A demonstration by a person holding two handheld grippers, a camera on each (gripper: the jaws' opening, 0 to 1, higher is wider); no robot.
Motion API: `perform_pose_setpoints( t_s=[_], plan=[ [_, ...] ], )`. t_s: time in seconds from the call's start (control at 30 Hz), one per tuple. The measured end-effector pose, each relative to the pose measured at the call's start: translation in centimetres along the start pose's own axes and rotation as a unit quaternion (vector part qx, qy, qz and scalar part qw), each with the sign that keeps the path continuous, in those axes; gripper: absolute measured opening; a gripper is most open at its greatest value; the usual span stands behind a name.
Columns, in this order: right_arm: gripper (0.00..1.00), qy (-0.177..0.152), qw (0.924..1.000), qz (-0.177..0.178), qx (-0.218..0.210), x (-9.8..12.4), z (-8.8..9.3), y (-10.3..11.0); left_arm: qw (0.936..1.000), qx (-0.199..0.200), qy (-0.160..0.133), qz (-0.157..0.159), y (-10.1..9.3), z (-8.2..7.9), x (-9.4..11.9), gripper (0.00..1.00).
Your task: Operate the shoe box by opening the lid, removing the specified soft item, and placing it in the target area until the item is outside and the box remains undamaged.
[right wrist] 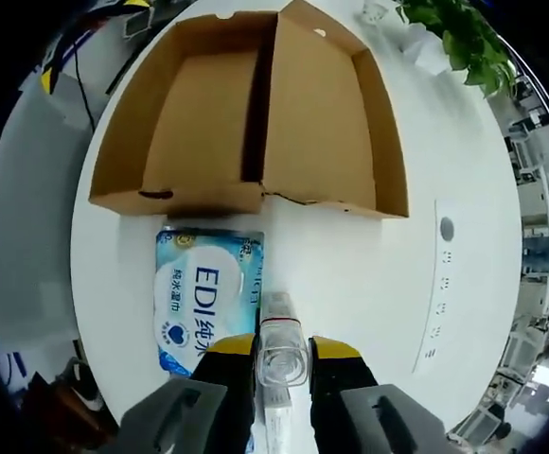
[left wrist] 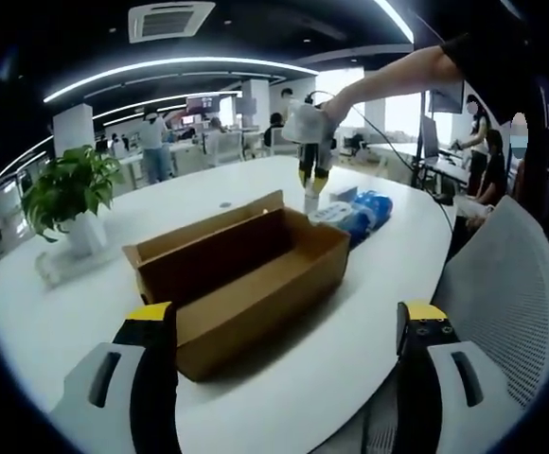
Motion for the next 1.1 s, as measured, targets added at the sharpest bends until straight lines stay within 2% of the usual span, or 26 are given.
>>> perform_pose_setpoints(
  t_s=[0.43,0.7,1.1],
  plan=[
    [0.19,-0.002,1.0,0.008,0.002,0.3,0.4,-0.6,0.9999,0.013,0.0,-0.004,0.4,-0.1,-0.3,0.97],
    [0.25,-0.006,0.9999,0.013,0.007,0.4,0.6,-0.5,0.9996,0.022,0.008,-0.014,1.0,-0.4,-0.8,0.95],
    [0.29,-0.058,0.9977,0.03,-0.015,2.2,0.6,-1.3,0.9971,0.059,0.043,-0.021,2.4,-0.1,-1.6,0.88]
  ],
)
Point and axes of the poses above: the point that each gripper's makers call its tool centre point, and the gripper's own axes: x roughly backward along the fingers, y roughly to its left, z roughly out of its underside, the point moved 9 cm from there along x, roughly backward along the fingers, and after that the axes turned 10 degrees about -z, right-handed, at the moved point
